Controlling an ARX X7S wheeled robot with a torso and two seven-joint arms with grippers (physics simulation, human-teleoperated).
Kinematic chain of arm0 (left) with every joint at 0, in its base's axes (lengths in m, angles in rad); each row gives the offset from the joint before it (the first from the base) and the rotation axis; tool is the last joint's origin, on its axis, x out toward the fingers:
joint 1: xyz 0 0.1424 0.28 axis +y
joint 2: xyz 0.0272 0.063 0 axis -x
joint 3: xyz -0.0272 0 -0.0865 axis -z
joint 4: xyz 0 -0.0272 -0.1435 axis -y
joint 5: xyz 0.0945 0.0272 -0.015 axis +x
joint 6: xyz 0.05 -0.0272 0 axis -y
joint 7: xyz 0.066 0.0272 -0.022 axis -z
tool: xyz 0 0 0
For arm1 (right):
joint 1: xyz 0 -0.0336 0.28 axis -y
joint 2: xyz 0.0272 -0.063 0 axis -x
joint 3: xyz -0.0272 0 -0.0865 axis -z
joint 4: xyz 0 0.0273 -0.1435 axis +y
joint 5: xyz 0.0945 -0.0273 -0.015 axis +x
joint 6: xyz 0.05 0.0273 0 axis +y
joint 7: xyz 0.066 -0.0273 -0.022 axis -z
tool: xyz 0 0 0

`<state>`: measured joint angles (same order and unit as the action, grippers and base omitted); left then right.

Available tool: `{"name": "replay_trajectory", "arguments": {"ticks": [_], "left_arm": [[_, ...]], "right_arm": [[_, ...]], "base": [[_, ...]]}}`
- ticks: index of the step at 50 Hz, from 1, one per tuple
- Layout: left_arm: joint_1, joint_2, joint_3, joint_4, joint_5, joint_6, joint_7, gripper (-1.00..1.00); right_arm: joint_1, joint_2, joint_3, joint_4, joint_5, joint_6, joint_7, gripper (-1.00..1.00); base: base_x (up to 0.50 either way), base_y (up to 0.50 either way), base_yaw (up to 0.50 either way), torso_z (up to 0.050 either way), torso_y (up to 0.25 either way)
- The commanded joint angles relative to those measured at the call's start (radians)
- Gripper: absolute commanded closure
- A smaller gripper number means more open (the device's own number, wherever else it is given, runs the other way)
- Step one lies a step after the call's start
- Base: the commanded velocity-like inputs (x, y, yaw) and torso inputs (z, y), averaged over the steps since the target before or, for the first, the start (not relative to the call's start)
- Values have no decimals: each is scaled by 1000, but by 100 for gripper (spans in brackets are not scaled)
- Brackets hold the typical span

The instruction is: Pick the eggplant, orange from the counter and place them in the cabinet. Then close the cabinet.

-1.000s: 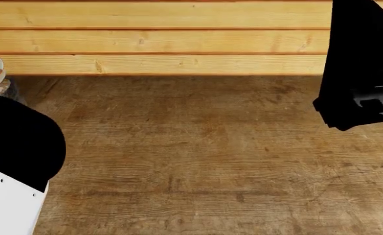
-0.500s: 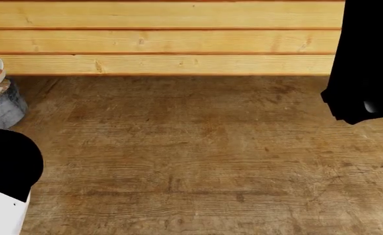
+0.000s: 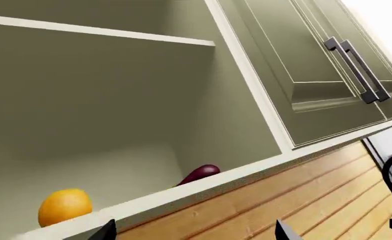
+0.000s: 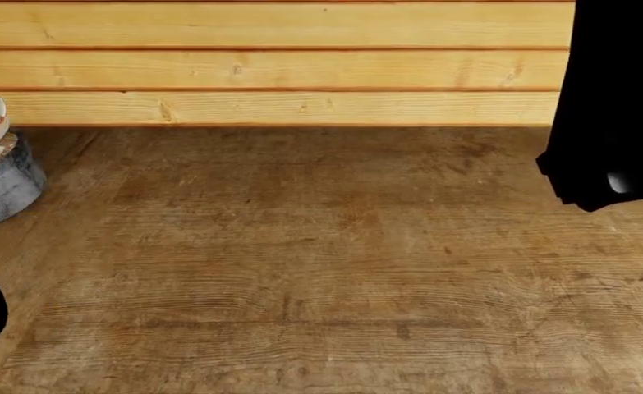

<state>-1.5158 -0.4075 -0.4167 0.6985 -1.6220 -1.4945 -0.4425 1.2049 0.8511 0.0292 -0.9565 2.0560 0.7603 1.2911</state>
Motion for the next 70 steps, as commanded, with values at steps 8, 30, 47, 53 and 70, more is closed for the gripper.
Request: {"name": "replay_trajectory", "arguments": {"ticks": [8,30,47,53,70], "left_arm": [[152,-75,-56,43,-60,11,-8,-100],[310,-121,-127,114,133,50,205,-100],[294,-263,-145,56,-123,116,-7,-100],[338,-248,-197,75,-39,103,77,-100],[431,-323,-267,81,-158,141,15,-100]], "right_arm": [[0,1,-2,1,6,-2,-3,-100],[-4,-2,0,3,10,-5,-15,-100],[-4,-2,0,2,9,-5,-19,-100],[-5,-3,2,2,8,-6,-21,-100],[-6,-4,5,2,7,-5,-29,-100]], "base": [[0,0,0,0,0],[0,0,0,0,0],[0,0,0,0,0],[0,0,0,0,0],[0,0,0,0,0]]}}
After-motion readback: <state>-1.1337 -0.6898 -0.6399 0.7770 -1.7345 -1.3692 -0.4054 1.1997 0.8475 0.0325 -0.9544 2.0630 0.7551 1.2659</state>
